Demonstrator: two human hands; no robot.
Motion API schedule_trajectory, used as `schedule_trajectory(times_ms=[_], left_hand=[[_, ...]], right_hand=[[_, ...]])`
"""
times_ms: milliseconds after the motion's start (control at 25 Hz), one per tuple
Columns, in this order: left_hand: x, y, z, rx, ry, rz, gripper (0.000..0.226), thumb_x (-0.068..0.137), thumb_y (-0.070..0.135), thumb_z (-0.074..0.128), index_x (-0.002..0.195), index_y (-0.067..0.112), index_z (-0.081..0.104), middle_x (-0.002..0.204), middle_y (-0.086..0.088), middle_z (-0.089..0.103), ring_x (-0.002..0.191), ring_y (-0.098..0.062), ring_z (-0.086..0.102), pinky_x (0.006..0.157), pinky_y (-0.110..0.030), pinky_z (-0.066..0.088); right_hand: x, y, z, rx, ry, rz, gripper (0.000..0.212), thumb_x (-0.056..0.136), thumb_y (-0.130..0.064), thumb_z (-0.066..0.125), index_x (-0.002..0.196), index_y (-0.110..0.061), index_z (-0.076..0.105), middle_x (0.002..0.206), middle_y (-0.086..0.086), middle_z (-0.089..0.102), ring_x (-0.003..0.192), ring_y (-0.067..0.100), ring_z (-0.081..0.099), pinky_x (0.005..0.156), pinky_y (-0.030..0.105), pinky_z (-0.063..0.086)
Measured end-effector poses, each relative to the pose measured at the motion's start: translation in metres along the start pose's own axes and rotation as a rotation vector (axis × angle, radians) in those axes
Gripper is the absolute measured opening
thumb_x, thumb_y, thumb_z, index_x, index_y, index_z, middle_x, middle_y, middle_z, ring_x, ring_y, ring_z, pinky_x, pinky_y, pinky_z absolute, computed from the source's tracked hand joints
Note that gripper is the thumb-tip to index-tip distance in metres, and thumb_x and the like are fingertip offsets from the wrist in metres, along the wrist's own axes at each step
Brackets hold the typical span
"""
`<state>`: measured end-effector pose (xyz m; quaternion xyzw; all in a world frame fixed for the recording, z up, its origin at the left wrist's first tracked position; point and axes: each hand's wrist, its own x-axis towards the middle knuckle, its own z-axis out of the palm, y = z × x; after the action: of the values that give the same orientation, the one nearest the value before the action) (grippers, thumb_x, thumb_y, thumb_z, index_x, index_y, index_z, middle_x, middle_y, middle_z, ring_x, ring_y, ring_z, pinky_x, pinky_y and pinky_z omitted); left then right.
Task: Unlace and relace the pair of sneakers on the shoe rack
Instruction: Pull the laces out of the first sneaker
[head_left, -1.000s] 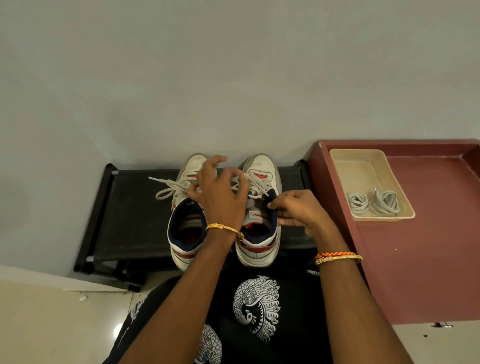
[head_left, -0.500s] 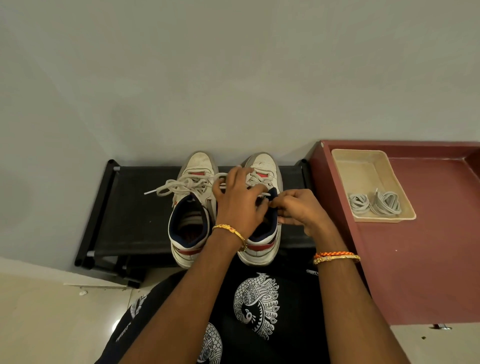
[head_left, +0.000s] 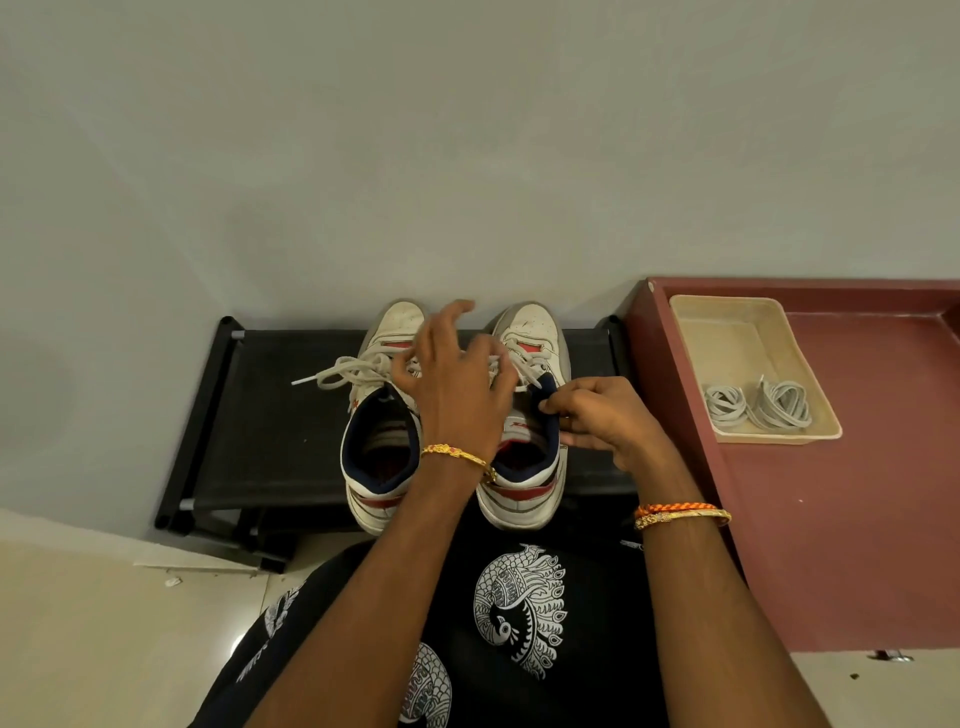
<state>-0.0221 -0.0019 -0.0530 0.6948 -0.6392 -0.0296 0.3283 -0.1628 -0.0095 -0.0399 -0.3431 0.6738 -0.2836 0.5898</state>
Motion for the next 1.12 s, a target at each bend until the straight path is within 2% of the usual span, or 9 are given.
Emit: schedule_trajectory(times_ms=[200,360,480,600,720,800,920,1040,1120], left_hand=[[0.019,-0.027,-0.032,-0.150,0.363,-0.388,0.008,0.084,0.026,0.056,0.088,0.020,0.061,0.129,0.000,0.045,0.129,-0.018,0.032,0.095,-0.038,0.016],[0.017,-0.034,-0.032,-0.189,0.304,-0.501,0.022,0.084,0.021,0.053,0.105,0.014,0.054,0.127,-0.007,0.047,0.129,-0.022,0.032,0.100,-0.041,0.017],[0.012,-0.021,-0.029,-0.109,0.077,-0.188,0.057,0.077,0.024,0.058,0.132,0.025,0.044,0.143,-0.005,0.031,0.138,-0.023,0.019,0.105,-0.047,0.015],[0.000,-0.008,-0.010,0.073,-0.252,0.226,0.040,0.079,0.029,0.063,0.119,0.031,0.061,0.142,-0.004,0.039,0.141,-0.026,0.015,0.106,-0.051,0.009],[-0.010,0.003,0.014,0.086,-0.334,0.233,0.018,0.079,0.019,0.067,0.096,0.019,0.073,0.128,-0.007,0.056,0.134,-0.028,0.035,0.101,-0.054,0.017],[-0.006,0.003,0.018,0.090,-0.267,0.237,0.011,0.072,0.016,0.072,0.082,0.016,0.073,0.120,-0.008,0.061,0.124,-0.027,0.046,0.094,-0.052,0.026],[-0.002,-0.001,0.011,0.063,-0.114,0.217,0.009,0.064,0.019,0.074,0.072,0.019,0.068,0.124,-0.006,0.056,0.118,-0.020,0.039,0.088,-0.040,0.019],[0.005,-0.009,-0.011,-0.026,0.044,0.008,0.006,0.072,0.018,0.069,0.076,0.020,0.064,0.131,-0.004,0.047,0.123,-0.020,0.037,0.091,-0.039,0.019],[0.013,-0.024,-0.033,-0.098,0.202,-0.200,0.006,0.078,0.019,0.062,0.083,0.018,0.061,0.128,-0.003,0.046,0.121,-0.020,0.039,0.090,-0.035,0.017]], right_hand=[[0.001,0.001,0.000,0.013,0.000,0.005,0.015,0.080,-0.001,0.068,0.095,0.001,0.067,0.087,0.008,0.069,0.077,0.015,0.067,0.056,0.020,0.057],[0.002,0.003,-0.001,0.026,0.005,0.001,0.015,0.079,-0.001,0.068,0.095,0.000,0.067,0.083,0.007,0.069,0.075,0.014,0.067,0.058,0.022,0.057],[0.003,0.004,0.000,0.010,0.006,-0.009,0.015,0.079,-0.002,0.068,0.094,0.000,0.067,0.083,0.006,0.069,0.075,0.013,0.067,0.059,0.022,0.057],[0.003,0.005,0.001,-0.032,0.005,-0.036,0.011,0.080,-0.002,0.067,0.091,-0.002,0.067,0.081,0.006,0.069,0.073,0.012,0.066,0.057,0.021,0.055],[0.005,0.007,0.002,-0.052,0.021,-0.062,0.007,0.081,-0.002,0.066,0.088,-0.003,0.066,0.085,0.011,0.068,0.076,0.016,0.067,0.064,0.025,0.058],[0.007,0.009,0.003,-0.074,0.037,-0.080,0.004,0.080,-0.003,0.066,0.084,-0.005,0.066,0.088,0.013,0.069,0.079,0.019,0.067,0.069,0.029,0.058],[0.009,0.010,0.004,-0.115,0.060,-0.090,0.005,0.080,-0.006,0.067,0.084,-0.005,0.068,0.085,0.010,0.068,0.078,0.017,0.066,0.066,0.029,0.058],[0.010,0.008,0.003,-0.098,0.058,-0.080,0.008,0.080,-0.006,0.068,0.088,-0.003,0.068,0.079,0.006,0.065,0.071,0.012,0.063,0.056,0.023,0.053],[0.010,0.010,0.003,-0.071,0.064,-0.078,0.005,0.079,-0.004,0.069,0.083,-0.005,0.066,0.081,0.008,0.066,0.072,0.014,0.064,0.057,0.025,0.054]])
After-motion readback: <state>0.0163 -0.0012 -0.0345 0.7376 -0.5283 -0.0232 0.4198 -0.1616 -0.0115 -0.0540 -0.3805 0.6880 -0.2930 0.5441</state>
